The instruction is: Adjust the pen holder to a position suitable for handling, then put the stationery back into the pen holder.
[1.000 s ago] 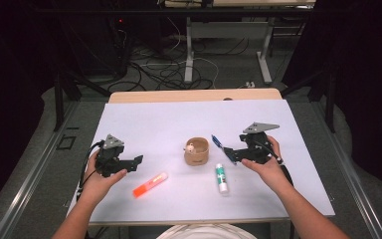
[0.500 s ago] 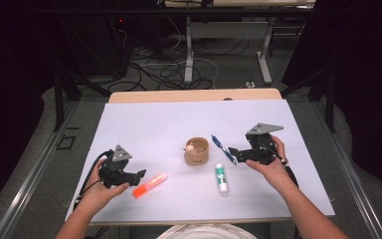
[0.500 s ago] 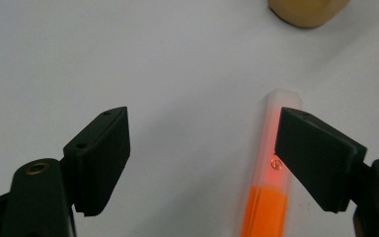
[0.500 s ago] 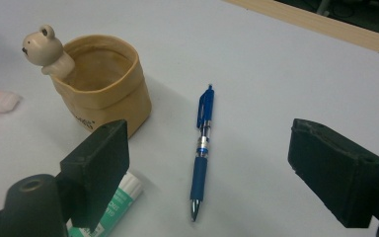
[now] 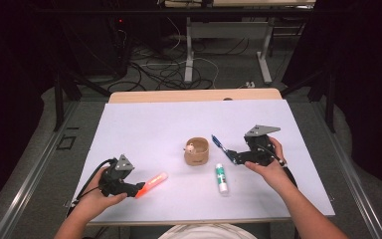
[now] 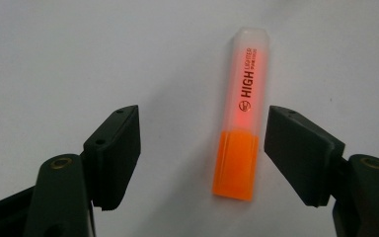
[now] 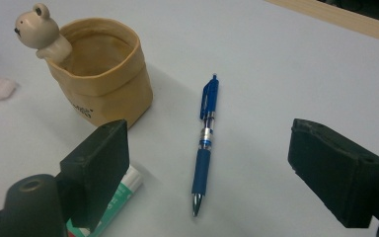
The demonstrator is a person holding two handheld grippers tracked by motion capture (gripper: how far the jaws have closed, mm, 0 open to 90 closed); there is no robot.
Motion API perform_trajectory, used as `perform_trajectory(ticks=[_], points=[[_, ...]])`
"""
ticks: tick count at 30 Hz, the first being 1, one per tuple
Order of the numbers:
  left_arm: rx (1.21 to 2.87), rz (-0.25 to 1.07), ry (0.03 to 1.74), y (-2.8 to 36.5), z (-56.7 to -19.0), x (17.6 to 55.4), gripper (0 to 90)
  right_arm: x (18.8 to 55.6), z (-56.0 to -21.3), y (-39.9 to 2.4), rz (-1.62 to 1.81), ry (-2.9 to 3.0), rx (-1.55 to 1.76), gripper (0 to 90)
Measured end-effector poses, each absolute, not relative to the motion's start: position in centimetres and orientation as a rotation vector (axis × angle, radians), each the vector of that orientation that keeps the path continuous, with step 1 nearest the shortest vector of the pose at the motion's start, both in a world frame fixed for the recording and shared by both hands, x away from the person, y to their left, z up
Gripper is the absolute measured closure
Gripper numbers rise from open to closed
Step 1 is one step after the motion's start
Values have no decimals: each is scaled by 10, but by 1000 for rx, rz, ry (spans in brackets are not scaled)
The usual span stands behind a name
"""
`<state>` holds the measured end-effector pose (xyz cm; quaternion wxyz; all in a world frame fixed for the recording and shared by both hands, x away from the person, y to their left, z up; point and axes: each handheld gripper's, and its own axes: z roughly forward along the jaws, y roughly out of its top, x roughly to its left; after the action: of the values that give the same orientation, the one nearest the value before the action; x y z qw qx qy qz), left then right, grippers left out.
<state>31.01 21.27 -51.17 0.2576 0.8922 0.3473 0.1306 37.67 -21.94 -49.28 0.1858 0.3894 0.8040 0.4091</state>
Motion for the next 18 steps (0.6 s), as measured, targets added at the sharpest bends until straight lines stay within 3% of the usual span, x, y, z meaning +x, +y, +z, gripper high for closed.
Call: perform_trajectory(ticks=[18], points=[[2519, 306, 875, 210, -527, 310, 392, 380, -497, -218, 1142, 2282, 1097, 155]])
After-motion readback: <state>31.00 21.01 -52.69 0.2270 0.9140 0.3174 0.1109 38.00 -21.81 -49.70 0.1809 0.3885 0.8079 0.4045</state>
